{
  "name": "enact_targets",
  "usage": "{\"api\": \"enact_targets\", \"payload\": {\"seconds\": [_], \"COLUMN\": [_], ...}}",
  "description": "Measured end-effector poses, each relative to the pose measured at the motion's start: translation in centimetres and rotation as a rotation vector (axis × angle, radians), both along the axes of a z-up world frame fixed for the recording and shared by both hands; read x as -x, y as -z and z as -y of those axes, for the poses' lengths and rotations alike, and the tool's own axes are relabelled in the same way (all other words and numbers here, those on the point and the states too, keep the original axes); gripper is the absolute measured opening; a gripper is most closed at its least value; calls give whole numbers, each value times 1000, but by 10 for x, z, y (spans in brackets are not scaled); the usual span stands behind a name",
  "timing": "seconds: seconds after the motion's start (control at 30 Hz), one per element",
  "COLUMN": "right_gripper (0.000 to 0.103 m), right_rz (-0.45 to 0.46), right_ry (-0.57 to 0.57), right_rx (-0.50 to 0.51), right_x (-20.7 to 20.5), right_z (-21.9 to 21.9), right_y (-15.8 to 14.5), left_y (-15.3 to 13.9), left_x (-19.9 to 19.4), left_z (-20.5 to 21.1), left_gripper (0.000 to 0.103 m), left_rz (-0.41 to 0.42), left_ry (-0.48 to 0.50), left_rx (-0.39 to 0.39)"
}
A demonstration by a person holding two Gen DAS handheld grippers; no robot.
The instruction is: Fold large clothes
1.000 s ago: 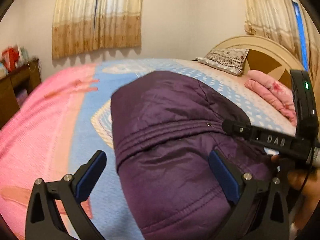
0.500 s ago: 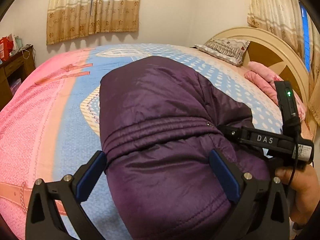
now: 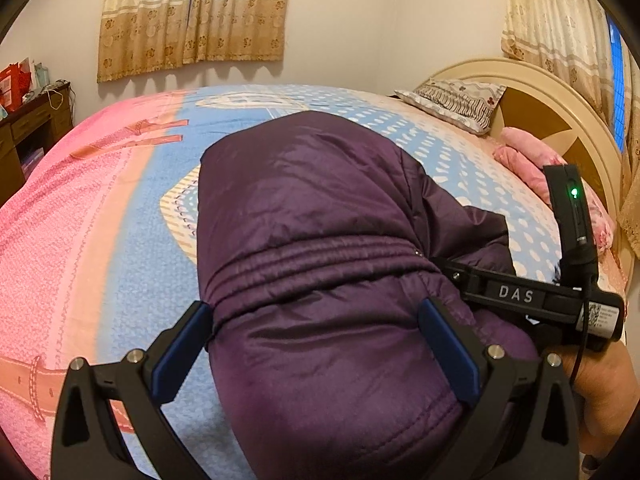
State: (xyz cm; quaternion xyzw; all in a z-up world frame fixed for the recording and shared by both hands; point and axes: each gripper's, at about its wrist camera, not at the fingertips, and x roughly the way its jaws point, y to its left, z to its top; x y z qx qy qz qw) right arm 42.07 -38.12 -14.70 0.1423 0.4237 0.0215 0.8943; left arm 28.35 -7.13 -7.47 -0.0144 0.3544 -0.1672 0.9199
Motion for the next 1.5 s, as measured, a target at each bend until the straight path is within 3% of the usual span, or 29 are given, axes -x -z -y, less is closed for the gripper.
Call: {"api": "enact_targets", "payload": {"seconds": [0.37,1.5], "right_gripper": [101,101], "right_rz": [-16,18], "right_ry": [-12,-4], "right_rx": [-82,-53], "right_x": [-9,-8], "right_z": [10,5], "right_y": [11,13], "left_y": [2,7], "left_x": [-2,-4], "left_z": [2,2], "left_gripper": [103,103], "left_rz": [9,22], "left_ry": [-12,-25], "left_rx": [13,43]}}
